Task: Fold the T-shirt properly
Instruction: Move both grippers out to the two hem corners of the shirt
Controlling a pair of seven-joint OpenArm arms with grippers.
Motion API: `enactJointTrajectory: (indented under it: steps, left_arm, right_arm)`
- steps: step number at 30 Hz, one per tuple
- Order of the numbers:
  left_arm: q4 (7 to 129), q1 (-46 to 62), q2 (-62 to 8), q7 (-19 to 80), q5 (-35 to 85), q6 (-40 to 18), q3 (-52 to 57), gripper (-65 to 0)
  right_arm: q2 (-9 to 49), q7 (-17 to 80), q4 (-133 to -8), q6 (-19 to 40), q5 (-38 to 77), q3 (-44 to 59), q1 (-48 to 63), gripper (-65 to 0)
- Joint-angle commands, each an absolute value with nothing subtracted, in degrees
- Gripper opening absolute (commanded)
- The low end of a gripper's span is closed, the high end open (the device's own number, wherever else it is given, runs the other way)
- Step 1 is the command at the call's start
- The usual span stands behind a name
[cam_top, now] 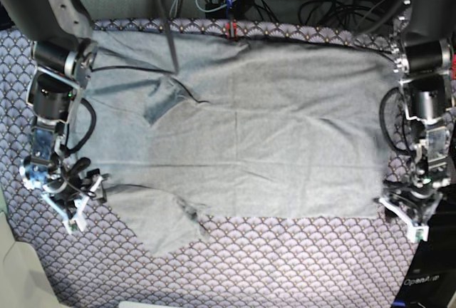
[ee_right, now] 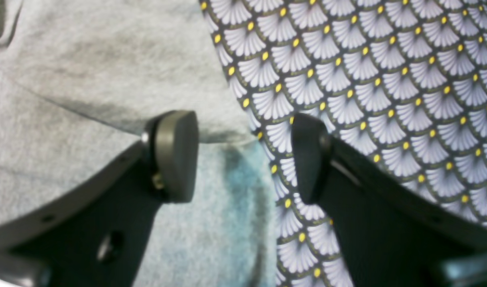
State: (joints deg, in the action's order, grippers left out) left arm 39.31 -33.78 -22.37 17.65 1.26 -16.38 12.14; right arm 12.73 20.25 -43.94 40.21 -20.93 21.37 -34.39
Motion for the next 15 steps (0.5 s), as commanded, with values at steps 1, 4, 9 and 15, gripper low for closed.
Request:
enactJointTrajectory:
  steps: [1,4,9,15]
  left_arm:
    - [38.4,-35.8,-23.5,15.8,1.3,-15.8,12.0,-33.3]
    - [33.1,-37.9,-23.4,12.0,1.2,-15.8,11.6,-33.3]
    - [27.0,-39.6,-23.4,7.8,1.2,-15.8,10.2,-33.3]
    - [26.8,-39.4,-23.4,7.5,1.5,-15.8,9.4,-33.3]
  right_arm:
    - [13.8,18.9,-44.9,40.0,-19.7,21.4,-36.4,-26.8]
    - [14.0,18.7,-44.8,40.0,-18.7,21.4,-36.2,-26.8]
    - [14.7,12.5,-38.6,40.0,-17.5,21.3,-36.4,-26.8]
    - [15.3,6.7,-30.8,40.0,-17.5,21.3,-37.5,-26.9]
